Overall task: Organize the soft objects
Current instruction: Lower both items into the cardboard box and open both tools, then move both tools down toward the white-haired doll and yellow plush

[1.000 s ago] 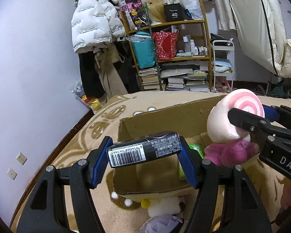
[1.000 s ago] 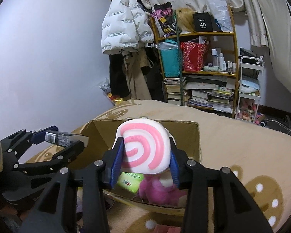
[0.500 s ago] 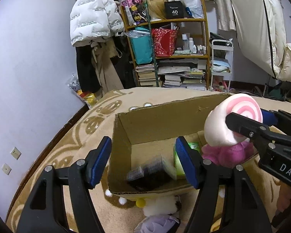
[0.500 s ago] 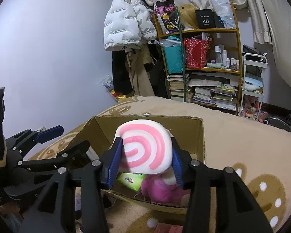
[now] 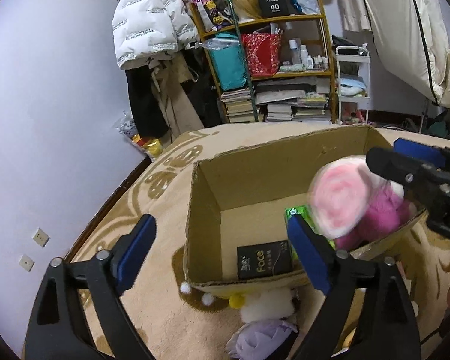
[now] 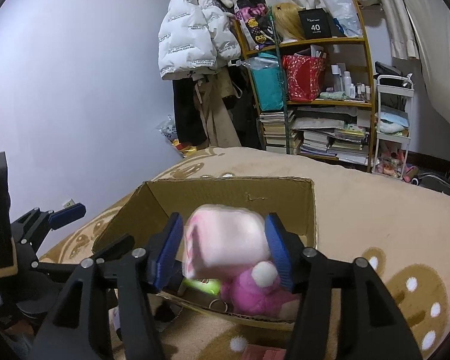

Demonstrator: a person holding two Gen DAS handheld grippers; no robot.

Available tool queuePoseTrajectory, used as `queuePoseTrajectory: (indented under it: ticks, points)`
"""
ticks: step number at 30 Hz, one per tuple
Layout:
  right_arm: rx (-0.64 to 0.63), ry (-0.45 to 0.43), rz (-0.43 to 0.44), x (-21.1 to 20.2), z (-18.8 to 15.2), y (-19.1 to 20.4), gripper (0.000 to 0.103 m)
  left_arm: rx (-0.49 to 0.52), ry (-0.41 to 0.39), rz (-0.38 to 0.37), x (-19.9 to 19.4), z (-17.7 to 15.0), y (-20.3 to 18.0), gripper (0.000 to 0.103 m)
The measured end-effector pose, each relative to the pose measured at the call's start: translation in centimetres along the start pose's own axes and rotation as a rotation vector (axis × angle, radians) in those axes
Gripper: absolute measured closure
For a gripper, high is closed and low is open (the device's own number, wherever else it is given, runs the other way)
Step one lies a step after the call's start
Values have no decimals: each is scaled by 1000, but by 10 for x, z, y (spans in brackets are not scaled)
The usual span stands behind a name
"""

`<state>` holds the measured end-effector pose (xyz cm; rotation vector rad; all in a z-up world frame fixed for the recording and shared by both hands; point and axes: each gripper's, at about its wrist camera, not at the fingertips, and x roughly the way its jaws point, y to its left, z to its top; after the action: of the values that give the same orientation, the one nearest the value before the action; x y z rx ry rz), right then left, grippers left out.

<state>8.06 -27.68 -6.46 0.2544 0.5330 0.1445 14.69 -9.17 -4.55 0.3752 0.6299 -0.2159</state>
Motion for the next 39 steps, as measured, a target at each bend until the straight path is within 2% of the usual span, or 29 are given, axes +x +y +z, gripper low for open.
queuePoseTrajectory:
  ticks: [4, 6, 9, 13, 18, 23, 28, 32, 36, 39]
  points:
    - [2, -15, -1, -9, 3, 2, 25, -12, 24, 0, -4, -3, 4, 10]
    - [6, -27, -12, -17, 4, 3, 9, -21, 33, 1, -7, -3, 7, 10]
    - [18, -39, -27, -30, 5, 5, 2, -36, 33, 5, -16, -7, 11, 9]
    - [43, -27, -34, -43, 6, 6, 2, -67, 35, -4, -31, -10, 20, 3]
    - [80, -14, -54, -63, 4, 4, 2, -79, 52, -7, -47, -15, 25, 3]
    - [97, 23, -77, -79, -1, 9, 2, -83, 109, -25, -62, -22, 31, 3]
    - [107, 77, -106, -90, -10, 15, 2, -85, 141, -31, -77, -27, 32, 3]
    - [134, 122, -92, -96, -23, 16, 2, -88, 172, -31, -84, -34, 32, 3]
    - [178, 179, -72, -95, -36, 19, 2, -85, 175, 5, -93, -39, 36, 3]
    - [203, 226, -66, -92, -48, 22, 2, -104, 192, -6, -97, -42, 40, 3]
